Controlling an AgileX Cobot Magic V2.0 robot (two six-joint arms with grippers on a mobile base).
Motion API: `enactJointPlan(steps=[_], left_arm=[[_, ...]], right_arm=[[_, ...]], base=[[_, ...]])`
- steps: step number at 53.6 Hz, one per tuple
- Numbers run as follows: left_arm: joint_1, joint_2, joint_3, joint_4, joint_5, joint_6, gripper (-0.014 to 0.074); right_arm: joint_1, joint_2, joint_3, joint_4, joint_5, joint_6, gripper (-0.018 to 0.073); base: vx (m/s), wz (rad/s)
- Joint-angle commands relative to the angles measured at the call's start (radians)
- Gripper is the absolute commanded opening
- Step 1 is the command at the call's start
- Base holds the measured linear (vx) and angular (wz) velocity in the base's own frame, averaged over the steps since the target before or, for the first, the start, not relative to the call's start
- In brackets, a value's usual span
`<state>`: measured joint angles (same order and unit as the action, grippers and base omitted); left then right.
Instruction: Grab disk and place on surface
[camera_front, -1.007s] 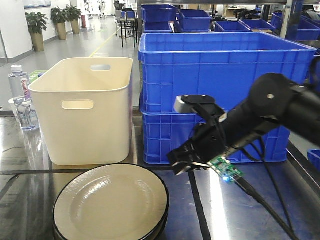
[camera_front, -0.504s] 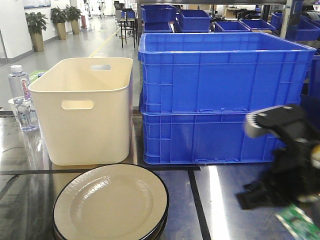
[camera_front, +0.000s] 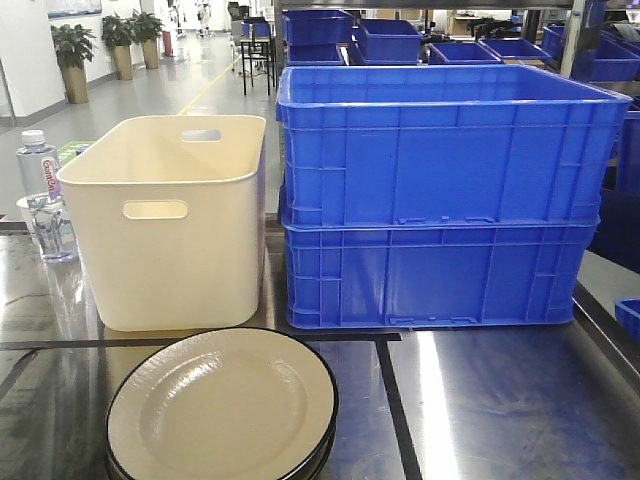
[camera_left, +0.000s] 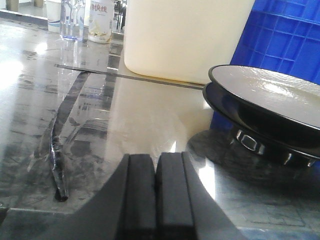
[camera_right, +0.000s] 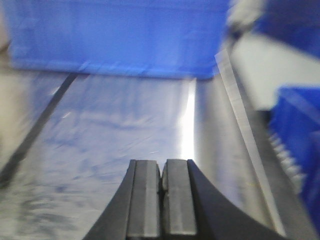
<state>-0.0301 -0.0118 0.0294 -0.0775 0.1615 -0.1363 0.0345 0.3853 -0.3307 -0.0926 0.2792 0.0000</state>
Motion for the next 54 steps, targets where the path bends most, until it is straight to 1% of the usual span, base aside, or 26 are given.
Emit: enactJointPlan(steps=[1, 10, 12, 14, 17, 23, 30, 35, 54], left_arm=[[-0.001, 0.001, -0.018, 0.003, -0.082, -0.009, -0.0007], [-0.001, 0.001, -0.018, 0.003, -0.082, -0.009, -0.0007], [-0.001, 0.001, -0.018, 0.003, -0.082, -0.009, -0.0007], [-0.001, 0.002, -0.018, 0.003, -0.082, -0.01, -0.0007], [-0.001, 0.001, -0.018, 0.003, -0.082, -0.01, -0.0007], [-0.001, 0.005, -0.018, 0.002, -0.086, -0.01, -0.0007], [-0.001, 0.006, -0.018, 0.002, -0.085, -0.01, -0.0007], [-0.001, 0.006, -0.018, 0.002, -0.085, -0.01, -0.0007], [-0.001, 0.006, -0.018, 0.002, -0.085, -0.01, -0.0007]], right_arm=[[-0.049, -0.154, 0.09, -0.001, -0.122, 0.0, -0.0008], [-0.063, -0.373, 0.286, 0.003, -0.131, 0.0, -0.0008], [-0.063, -0.419, 0.34, 0.013, -0.154, 0.006, -0.0008], [-0.057, -0.409, 0.38, 0.027, -0.206, 0.028, -0.0008], [-0.039, -0.402, 0.361, 0.042, -0.111, 0.047, -0.0008], [-0.004, -0.406, 0.368, 0.043, -0.064, 0.048, -0.0008], [0.003, -0.406, 0.368, 0.045, -0.008, 0.048, -0.0008], [0.003, -0.406, 0.368, 0.045, 0.014, 0.048, -0.0008], [0.003, -0.406, 0.368, 0.045, 0.014, 0.048, -0.0008]], base=[[0.0, 0.0], [0.0, 0.0], [0.0, 0.0], [0.0, 0.0], [0.0, 0.0], [0.0, 0.01], [0.0, 0.0], [0.0, 0.0], [0.0, 0.0]])
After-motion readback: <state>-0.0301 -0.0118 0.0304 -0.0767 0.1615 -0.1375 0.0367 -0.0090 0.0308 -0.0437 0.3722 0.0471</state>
